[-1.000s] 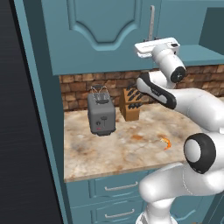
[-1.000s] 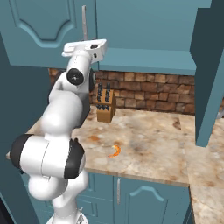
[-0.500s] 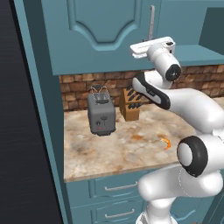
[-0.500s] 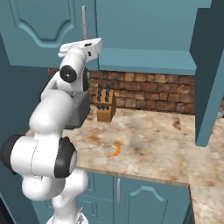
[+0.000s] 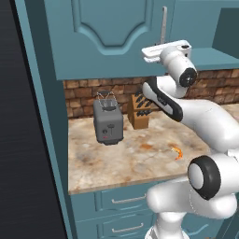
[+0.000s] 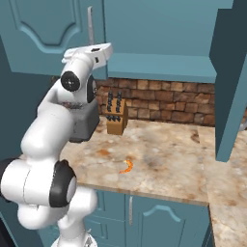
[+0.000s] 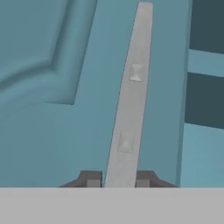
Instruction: Retrieve the tupperware from the cabinet, then place the raw meat into the tupperware to avoid contamination.
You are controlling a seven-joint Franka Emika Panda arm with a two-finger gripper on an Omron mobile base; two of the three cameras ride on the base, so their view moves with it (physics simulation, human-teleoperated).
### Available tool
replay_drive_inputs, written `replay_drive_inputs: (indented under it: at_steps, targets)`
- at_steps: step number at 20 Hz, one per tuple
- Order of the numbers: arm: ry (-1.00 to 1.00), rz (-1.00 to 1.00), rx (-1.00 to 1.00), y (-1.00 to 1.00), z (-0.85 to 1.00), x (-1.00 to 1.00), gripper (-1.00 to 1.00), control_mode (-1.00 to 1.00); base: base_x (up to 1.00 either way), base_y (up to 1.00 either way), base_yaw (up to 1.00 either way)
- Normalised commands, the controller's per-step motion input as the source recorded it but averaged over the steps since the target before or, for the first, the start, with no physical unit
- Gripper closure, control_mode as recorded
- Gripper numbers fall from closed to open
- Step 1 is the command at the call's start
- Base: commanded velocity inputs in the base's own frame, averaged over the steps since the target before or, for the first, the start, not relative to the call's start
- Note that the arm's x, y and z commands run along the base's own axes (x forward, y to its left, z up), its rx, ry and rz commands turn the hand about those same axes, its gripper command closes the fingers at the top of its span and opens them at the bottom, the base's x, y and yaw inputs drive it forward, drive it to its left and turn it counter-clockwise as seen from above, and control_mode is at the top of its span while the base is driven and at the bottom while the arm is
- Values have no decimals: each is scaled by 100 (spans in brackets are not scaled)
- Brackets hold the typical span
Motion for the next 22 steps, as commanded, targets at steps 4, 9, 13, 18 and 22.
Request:
replay_drive_inputs:
  at_steps: [4,9,13,18,22]
  targets:
    - [1,0,0,-13,0,-81,100,-100,0,0,0]
    - [1,0,0,-2,0,-89,100,-100,0,0,0]
    - [7,1,-3,13,0,-82,100,-100,0,0,0]
    - [11,4,-6,32,-4,-76,100,-100,0,0,0]
    - [14,5,-7,38,-4,-69,100,-100,0,0,0]
